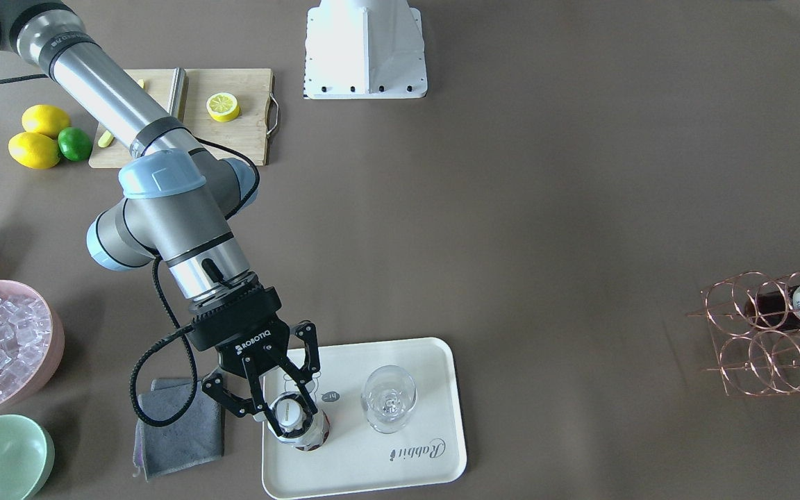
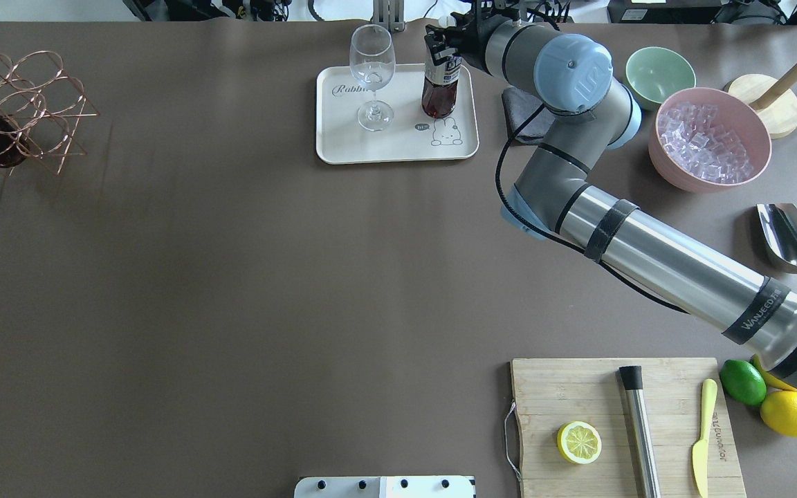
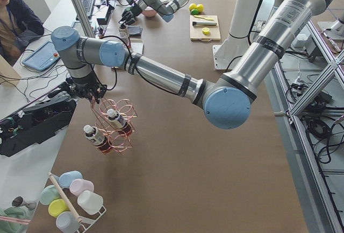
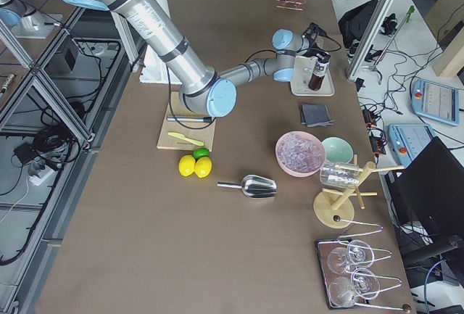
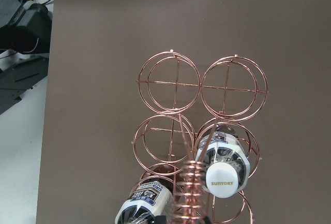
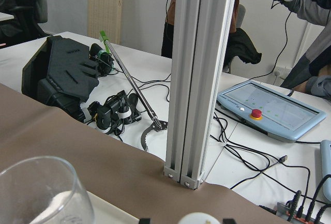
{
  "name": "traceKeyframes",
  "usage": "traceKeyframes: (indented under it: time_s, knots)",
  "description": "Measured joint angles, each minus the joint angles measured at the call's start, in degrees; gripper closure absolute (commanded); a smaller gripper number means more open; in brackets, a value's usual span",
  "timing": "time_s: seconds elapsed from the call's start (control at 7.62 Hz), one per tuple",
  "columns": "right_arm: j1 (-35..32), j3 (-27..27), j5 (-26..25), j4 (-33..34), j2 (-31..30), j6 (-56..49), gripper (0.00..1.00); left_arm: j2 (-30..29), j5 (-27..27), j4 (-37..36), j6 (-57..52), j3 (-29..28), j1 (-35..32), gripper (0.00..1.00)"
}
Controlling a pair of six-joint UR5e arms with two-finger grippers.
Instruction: Take tea from basket to plate
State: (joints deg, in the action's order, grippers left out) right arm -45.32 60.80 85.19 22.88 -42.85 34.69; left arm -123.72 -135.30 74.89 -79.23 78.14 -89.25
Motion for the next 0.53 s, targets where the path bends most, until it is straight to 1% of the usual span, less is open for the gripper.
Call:
traceKeyframes:
  time_s: [0.53]
  knots:
    - [-0.01, 0.26, 0.04, -0.21, 0.08, 0.87, 0.00, 0.40, 0.20, 4.39, -0.64, -6.74, -2.75, 1.00]
